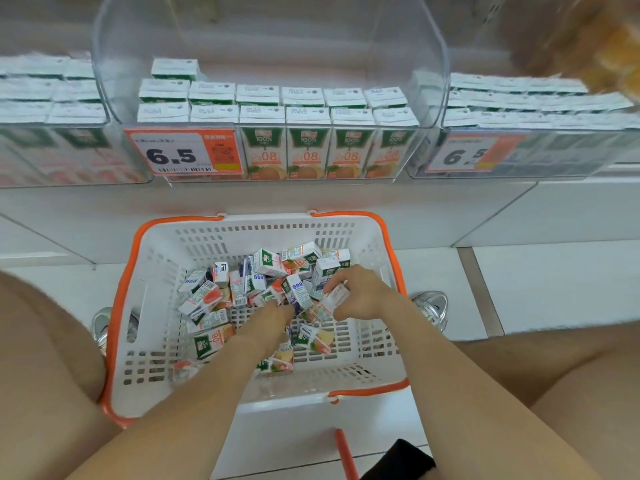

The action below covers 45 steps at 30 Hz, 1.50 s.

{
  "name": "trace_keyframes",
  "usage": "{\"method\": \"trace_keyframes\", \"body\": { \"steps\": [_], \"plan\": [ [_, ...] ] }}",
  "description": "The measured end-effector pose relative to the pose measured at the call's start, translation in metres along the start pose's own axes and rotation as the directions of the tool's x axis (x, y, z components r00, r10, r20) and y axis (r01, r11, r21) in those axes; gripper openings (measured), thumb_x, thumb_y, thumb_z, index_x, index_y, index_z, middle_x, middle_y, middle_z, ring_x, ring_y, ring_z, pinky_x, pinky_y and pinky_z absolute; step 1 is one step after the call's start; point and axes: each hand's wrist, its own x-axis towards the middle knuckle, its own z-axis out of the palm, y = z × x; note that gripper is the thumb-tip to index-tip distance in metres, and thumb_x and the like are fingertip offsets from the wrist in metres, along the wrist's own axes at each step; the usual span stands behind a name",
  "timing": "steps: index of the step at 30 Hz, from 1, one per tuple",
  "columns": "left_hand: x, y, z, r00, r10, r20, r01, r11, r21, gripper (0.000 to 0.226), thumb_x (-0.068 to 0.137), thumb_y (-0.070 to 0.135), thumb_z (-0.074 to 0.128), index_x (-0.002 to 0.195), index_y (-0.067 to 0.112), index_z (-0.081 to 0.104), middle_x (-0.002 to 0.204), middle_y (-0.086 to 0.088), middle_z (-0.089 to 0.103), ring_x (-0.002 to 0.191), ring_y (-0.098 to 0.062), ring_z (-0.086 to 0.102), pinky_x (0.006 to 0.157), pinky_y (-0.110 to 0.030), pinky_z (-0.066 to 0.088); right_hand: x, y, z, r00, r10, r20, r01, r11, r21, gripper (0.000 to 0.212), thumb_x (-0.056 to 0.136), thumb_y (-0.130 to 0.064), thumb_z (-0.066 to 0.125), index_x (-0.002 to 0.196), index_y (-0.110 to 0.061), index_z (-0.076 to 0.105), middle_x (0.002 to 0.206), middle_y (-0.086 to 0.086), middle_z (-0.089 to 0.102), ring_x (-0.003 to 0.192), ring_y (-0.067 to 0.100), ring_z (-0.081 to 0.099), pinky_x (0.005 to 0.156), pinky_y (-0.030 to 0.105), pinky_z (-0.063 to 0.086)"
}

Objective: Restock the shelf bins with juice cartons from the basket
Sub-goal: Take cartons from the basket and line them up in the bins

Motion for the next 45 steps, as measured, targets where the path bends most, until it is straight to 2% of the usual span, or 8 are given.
{"method": "trace_keyframes", "body": {
  "steps": [4, 7, 12, 22, 28, 35, 40, 45],
  "plan": [
    [-0.004, -0.002, -0.02, 0.998, -0.026, -0.056, 0.013, 0.978, -0.21, 0.038, 0.092, 0.017, 0.078, 0.122, 0.026, 0.056, 0.134, -0.003, 0.057, 0.121, -0.025, 0.058, 0.098, -0.035, 0.048, -0.006, -0.014, -0.009, 0.997, -0.026, 0.068, 0.04, 0.977, -0.209, 0.058, 0.094, -0.044, 0.076, 0.14, -0.013, 0.061, 0.146, 0.008, 0.055, 0.129, 0.029, 0.057, 0.093, 0.033, 0.046],
    [-0.011, 0.002, -0.059, 0.992, -0.04, -0.118, -0.004, 0.937, -0.35, 0.064, 0.085, 0.015, 0.085, 0.14, 0.021, 0.054, 0.148, 0.0, 0.054, 0.139, -0.021, 0.05, 0.109, -0.033, 0.044, -0.01, -0.025, -0.015, 0.994, -0.051, 0.093, 0.071, 0.969, -0.236, 0.041, 0.098, -0.042, 0.07, 0.103, -0.001, 0.065, 0.107, 0.019, 0.067, 0.096, 0.035, 0.067, 0.077, 0.038, 0.047],
    [-0.038, 0.005, -0.125, 0.971, 0.021, -0.24, -0.127, 0.891, -0.436, 0.058, 0.071, 0.006, 0.087, 0.108, 0.044, 0.065, 0.126, 0.006, 0.06, 0.104, -0.018, 0.063, 0.08, -0.034, 0.055, -0.025, -0.059, -0.032, 0.976, -0.214, -0.049, 0.201, 0.96, -0.197, 0.041, 0.108, -0.041, 0.052, 0.085, -0.007, 0.055, 0.083, 0.01, 0.059, 0.079, 0.029, 0.058, 0.071, 0.038, 0.044],
    [-0.121, 0.028, -0.227, 0.92, 0.143, -0.366, -0.32, 0.814, -0.486, 0.04, 0.084, 0.033, 0.086, 0.116, 0.042, 0.064, 0.115, 0.008, 0.07, 0.107, -0.01, 0.068, 0.093, -0.037, 0.056, -0.097, -0.142, -0.088, 0.749, -0.605, -0.268, 0.546, 0.794, -0.266, 0.051, 0.112, -0.041, 0.041, 0.065, -0.02, 0.043, 0.058, 0.001, 0.039, 0.054, 0.015, 0.034, 0.056, 0.031, 0.025],
    [-0.175, 0.049, -0.296, 0.76, 0.178, -0.625, -0.449, 0.839, -0.308, 0.023, 0.088, 0.018, 0.08, 0.105, 0.032, 0.074, 0.1, 0.008, 0.076, 0.075, -0.011, 0.069, 0.073, -0.036, 0.059, -0.134, -0.183, -0.134, 0.568, -0.715, -0.408, 0.644, 0.694, -0.321, 0.047, 0.102, -0.057, 0.052, 0.087, -0.019, 0.075, 0.078, 0.003, 0.07, 0.072, 0.018, 0.062, 0.067, 0.042, 0.048],
    [-0.174, 0.051, -0.342, 0.451, 0.091, -0.888, -0.449, 0.883, -0.138, 0.024, 0.088, 0.015, 0.069, 0.104, 0.032, 0.071, 0.097, 0.015, 0.074, 0.089, -0.007, 0.067, 0.074, -0.024, 0.053, -0.128, -0.225, -0.175, 0.365, -0.669, -0.647, 0.624, 0.692, -0.363, 0.02, 0.099, -0.041, 0.065, 0.096, -0.026, 0.079, 0.087, -0.007, 0.066, 0.087, 0.01, 0.056, 0.079, 0.033, 0.045],
    [-0.144, 0.048, -0.351, 0.297, -0.049, -0.954, -0.403, 0.899, -0.171, 0.033, 0.093, 0.013, 0.067, 0.122, 0.027, 0.065, 0.11, 0.008, 0.069, 0.103, -0.017, 0.063, 0.082, -0.034, 0.054, -0.076, -0.253, -0.192, 0.453, -0.641, -0.62, 0.536, 0.751, -0.385, 0.033, 0.1, -0.032, 0.068, 0.13, -0.018, 0.069, 0.117, 0.005, 0.061, 0.111, 0.023, 0.058, 0.088, 0.026, 0.038],
    [-0.124, 0.04, -0.35, 0.335, -0.239, -0.912, -0.32, 0.881, -0.348, 0.035, 0.092, 0.013, 0.068, 0.126, 0.024, 0.066, 0.112, 0.007, 0.068, 0.089, -0.008, 0.063, 0.073, -0.027, 0.047, -0.039, -0.269, -0.187, 0.481, -0.615, -0.625, 0.492, 0.779, -0.388, 0.036, 0.101, -0.026, 0.067, 0.135, -0.013, 0.066, 0.126, 0.009, 0.061, 0.116, 0.032, 0.06, 0.099, 0.044, 0.049]
  ]
}}
